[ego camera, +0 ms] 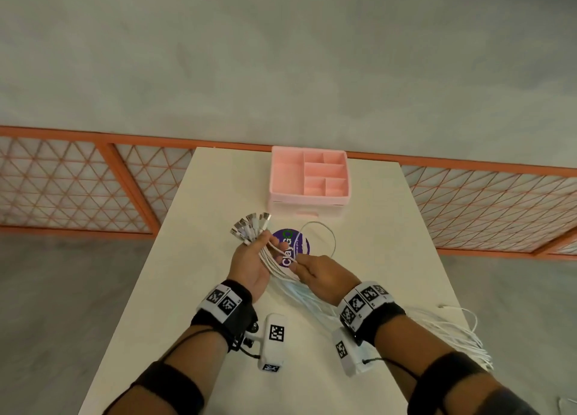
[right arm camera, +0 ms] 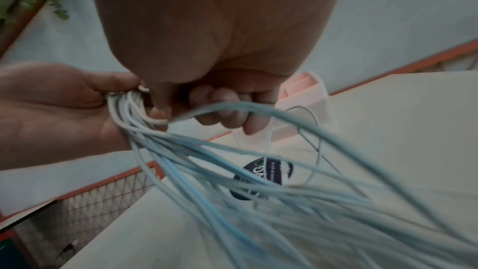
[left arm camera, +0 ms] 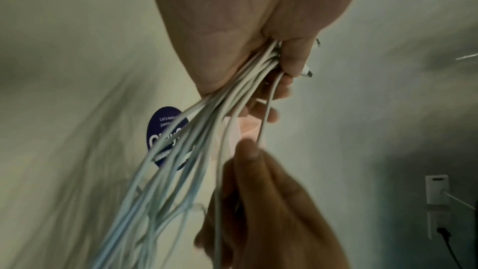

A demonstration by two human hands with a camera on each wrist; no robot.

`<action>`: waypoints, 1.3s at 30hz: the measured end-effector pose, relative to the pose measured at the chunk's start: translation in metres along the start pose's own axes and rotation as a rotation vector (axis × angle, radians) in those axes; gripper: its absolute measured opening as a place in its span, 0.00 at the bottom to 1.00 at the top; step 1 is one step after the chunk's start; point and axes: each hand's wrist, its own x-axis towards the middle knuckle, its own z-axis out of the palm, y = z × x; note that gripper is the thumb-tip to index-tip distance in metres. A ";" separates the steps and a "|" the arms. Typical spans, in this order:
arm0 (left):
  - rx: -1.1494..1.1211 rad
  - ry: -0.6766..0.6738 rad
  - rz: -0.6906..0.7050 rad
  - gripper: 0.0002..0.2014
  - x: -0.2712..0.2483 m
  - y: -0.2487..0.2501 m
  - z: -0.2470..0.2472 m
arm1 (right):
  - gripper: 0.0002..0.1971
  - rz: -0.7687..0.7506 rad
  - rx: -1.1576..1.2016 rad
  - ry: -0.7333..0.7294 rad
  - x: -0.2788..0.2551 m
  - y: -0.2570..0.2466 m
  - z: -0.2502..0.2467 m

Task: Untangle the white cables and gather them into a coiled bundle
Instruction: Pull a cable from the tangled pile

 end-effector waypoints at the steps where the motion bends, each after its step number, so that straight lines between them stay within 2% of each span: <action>1: -0.021 -0.006 0.025 0.11 0.003 0.000 -0.001 | 0.14 0.020 0.007 -0.004 -0.005 0.005 -0.002; 5: -0.031 0.002 0.099 0.11 0.008 0.003 -0.001 | 0.15 0.169 -0.031 -0.009 -0.026 0.034 -0.017; 11: 0.071 -0.001 0.127 0.13 0.004 0.015 0.002 | 0.10 0.501 -0.081 0.182 -0.064 0.097 -0.063; 15: 0.222 -0.028 0.143 0.14 -0.002 -0.001 0.012 | 0.06 0.613 -0.225 0.595 -0.067 0.093 -0.093; 17: 0.276 -0.026 0.144 0.14 -0.003 -0.007 0.017 | 0.07 0.560 -0.159 0.751 -0.061 0.076 -0.105; 19: 0.321 -0.029 0.150 0.14 -0.003 -0.009 0.022 | 0.06 0.470 0.000 0.822 -0.055 0.054 -0.112; 22: 0.335 -0.037 0.184 0.14 -0.001 -0.010 0.030 | 0.06 0.342 0.189 0.803 -0.045 0.032 -0.106; 24: 0.340 -0.040 0.206 0.11 -0.001 -0.008 0.034 | 0.11 0.276 0.350 0.715 -0.036 0.024 -0.093; 26: 0.348 -0.049 0.212 0.06 -0.001 -0.007 0.038 | 0.11 0.207 0.592 0.635 -0.030 0.014 -0.078; 30: 0.376 -0.023 0.219 0.04 0.003 -0.009 0.039 | 0.10 0.161 0.963 0.553 -0.026 -0.003 -0.054; 31: 0.371 -0.011 0.220 0.03 0.003 -0.009 0.038 | 0.10 0.145 0.992 0.532 -0.026 -0.003 -0.049; 34: 0.342 0.080 0.224 0.13 0.007 -0.009 0.034 | 0.10 0.126 0.986 0.464 -0.029 0.002 -0.038; 37: 0.340 0.160 0.226 0.07 0.008 -0.007 0.034 | 0.10 0.069 0.935 0.391 -0.032 0.002 -0.034; 39: 0.393 0.206 0.235 0.06 0.010 -0.009 0.035 | 0.10 0.029 0.928 0.440 -0.033 -0.001 -0.038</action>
